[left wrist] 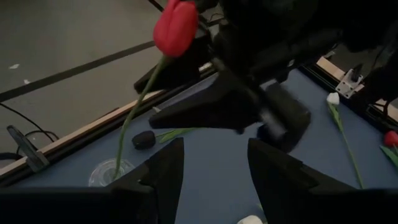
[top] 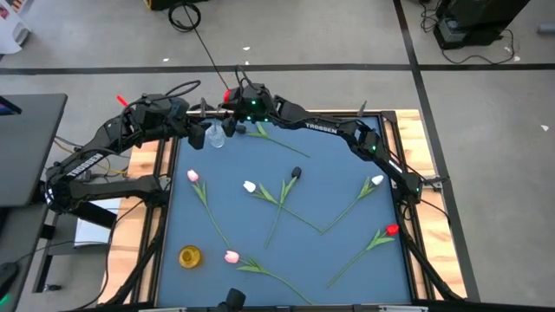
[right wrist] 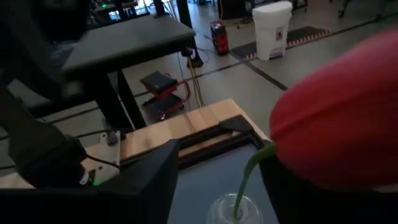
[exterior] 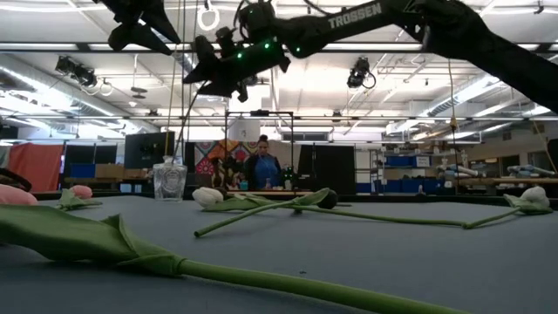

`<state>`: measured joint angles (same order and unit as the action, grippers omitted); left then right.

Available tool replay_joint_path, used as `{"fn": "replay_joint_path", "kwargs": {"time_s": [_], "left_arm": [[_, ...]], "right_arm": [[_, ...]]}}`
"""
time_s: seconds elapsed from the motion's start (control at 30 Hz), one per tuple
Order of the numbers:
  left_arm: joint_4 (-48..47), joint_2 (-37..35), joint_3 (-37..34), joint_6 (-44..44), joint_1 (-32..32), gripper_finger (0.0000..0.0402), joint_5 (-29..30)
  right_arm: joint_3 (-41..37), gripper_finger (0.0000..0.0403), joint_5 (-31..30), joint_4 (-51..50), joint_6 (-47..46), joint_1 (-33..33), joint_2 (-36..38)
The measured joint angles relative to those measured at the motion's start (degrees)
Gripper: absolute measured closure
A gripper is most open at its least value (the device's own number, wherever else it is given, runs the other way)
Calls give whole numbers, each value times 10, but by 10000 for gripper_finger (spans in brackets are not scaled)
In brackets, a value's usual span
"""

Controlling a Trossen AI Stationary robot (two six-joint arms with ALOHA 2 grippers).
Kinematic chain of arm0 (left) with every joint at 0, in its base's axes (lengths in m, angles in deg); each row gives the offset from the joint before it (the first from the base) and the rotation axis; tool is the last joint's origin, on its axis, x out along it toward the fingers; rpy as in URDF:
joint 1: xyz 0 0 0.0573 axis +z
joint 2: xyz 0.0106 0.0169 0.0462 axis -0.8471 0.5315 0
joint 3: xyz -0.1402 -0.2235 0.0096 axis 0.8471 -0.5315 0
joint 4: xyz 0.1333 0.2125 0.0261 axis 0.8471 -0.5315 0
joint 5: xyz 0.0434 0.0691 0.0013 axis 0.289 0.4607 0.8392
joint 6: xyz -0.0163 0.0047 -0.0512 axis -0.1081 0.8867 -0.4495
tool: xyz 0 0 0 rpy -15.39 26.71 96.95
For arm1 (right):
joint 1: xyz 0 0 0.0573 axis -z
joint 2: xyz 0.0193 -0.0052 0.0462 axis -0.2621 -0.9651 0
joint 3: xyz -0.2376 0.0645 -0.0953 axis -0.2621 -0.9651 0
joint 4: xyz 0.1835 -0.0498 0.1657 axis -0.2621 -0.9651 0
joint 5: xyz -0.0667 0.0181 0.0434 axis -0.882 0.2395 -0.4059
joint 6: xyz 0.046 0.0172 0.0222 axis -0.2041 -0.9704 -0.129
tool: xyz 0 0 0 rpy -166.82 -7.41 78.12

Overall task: Sort flowers into vase by color
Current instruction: Put the red flower into the transparent vase

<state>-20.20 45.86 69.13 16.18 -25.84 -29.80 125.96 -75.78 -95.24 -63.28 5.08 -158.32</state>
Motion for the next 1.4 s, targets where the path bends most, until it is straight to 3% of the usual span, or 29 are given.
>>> {"fn": "replay_joint_path", "kwargs": {"time_s": [0.3, 0.47, 0.67, 0.8, 1.23, 1.4], "left_arm": [[0, 0, 0, -11, 0, 218, 41], [11, 1, 0, -11, 0, 218, 64], [10, 1, 0, -32, -5, 218, 64], [7, 0, 0, -44, -14, 218, 65], [-3, 0, 0, -52, -24, 218, 77], [-4, 0, 0, -59, -25, 218, 77]], "right_arm": [[1, 158, -84, -149, 52, -8, 105], [2, 158, 7, -86, 31, 5, 91], [-1, 158, 117, -108, -28, 12, 32], [0, 158, 130, -127, -42, 12, 33], [0, 155, 68, -96, 3, 16, 124], [1, 159, -51, -179, -32, 18, 180]]}}
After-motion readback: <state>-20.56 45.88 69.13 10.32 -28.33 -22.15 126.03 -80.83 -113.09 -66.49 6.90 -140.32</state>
